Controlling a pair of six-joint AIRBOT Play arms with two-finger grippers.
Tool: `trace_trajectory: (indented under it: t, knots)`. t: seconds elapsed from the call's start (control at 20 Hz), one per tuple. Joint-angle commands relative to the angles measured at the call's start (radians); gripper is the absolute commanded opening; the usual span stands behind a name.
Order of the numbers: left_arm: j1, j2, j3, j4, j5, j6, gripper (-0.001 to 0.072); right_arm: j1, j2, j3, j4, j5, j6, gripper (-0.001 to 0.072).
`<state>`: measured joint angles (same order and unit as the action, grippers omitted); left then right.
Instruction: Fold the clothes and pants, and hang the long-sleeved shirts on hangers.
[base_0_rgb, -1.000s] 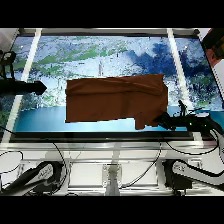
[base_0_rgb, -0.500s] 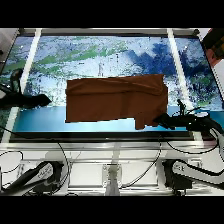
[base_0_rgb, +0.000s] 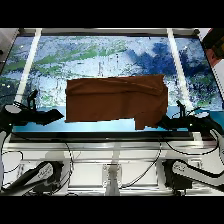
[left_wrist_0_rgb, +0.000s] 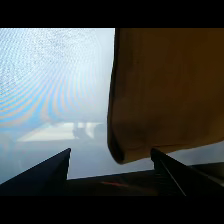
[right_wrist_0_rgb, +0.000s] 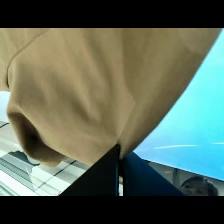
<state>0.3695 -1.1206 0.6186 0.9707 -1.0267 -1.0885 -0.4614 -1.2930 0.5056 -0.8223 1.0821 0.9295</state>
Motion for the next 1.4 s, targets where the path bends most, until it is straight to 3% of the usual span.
trace_trajectory:
  t: [0.0, 0.35, 0.5, 0.65, 0.9, 1.15, 1.25, 1.35]
  knots:
    - [0.0, -0.006, -0.047, -0.084, 0.064, 0.008, 0.0537, 0.0, 0.007, 0.001, 0.014, 0.014, 0.0, 0.0008]
    - [-0.066, -0.144, -0.061, -0.108, 0.039, 0.008, 0.051, 0.0, 0.007, 0.002, 0.017, 0.015, 0.0, 0.0008]
    - [-0.119, -0.195, -0.06, -0.111, 0.092, 0.007, 0.0217, 0.0, 0.023, 0.002, 0.035, 0.037, 0.0, 0.0008]
    - [-0.123, -0.198, -0.057, -0.17, 0.157, 0.008, 0.0014, 0.0, 0.094, 0.001, 0.035, 0.073, 0.0, 0.0008]
    - [-0.118, -0.095, -0.003, -0.182, 0.063, 0.034, 0.0013, 0.0, 0.333, 0.001, 0.035, 0.184, 0.054, 0.0007]
    - [-0.063, 0.225, 0.014, -0.102, -0.018, -0.016, 0.0013, 0.0, 0.624, 0.002, 0.035, 0.268, 0.225, 0.0008]
    - [-0.003, 0.36, 0.014, -0.115, 0.026, -0.019, 0.0012, 0.001, 0.723, 0.001, 0.045, 0.257, 0.314, 0.0007]
    - [0.014, 0.448, 0.014, -0.119, 0.166, -0.072, 0.0012, 0.001, 0.771, 0.001, 0.083, 0.145, 0.368, 0.0007]
